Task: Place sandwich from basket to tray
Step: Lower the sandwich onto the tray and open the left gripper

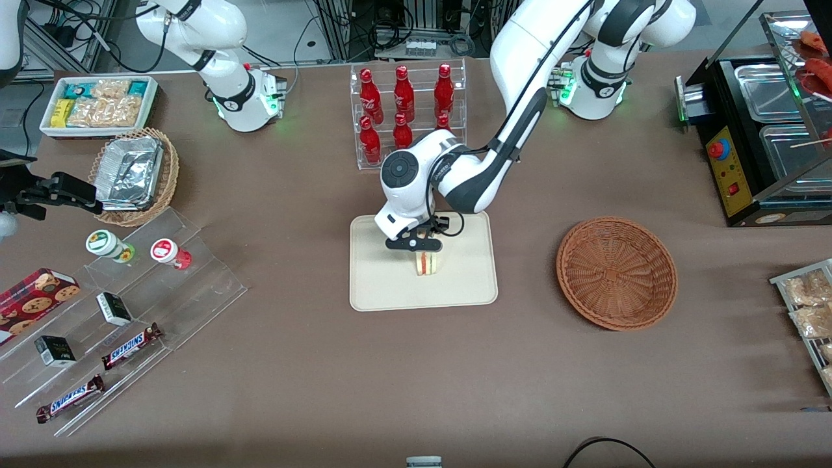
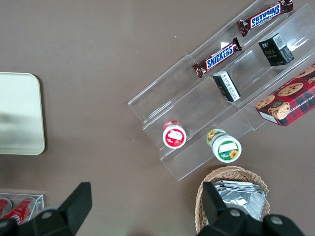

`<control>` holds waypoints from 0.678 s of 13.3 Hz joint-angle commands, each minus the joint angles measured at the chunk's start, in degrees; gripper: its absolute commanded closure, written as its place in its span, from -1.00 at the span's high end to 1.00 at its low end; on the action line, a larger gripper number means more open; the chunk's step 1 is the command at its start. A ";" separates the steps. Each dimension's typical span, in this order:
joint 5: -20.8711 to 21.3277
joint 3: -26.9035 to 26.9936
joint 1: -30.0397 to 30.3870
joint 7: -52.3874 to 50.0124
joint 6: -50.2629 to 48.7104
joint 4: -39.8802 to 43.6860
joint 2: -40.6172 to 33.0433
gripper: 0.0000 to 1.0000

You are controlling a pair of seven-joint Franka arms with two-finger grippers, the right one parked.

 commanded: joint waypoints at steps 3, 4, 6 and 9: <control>0.42 1.29 -0.42 -1.28 -1.64 1.82 -2.46 0.99; 0.24 1.81 -0.41 -1.37 -3.39 1.82 -4.30 1.00; -0.46 4.27 -0.33 -1.54 -6.30 1.82 -8.34 1.00; -0.99 4.63 4.49 -2.34 -14.37 1.65 -16.33 1.00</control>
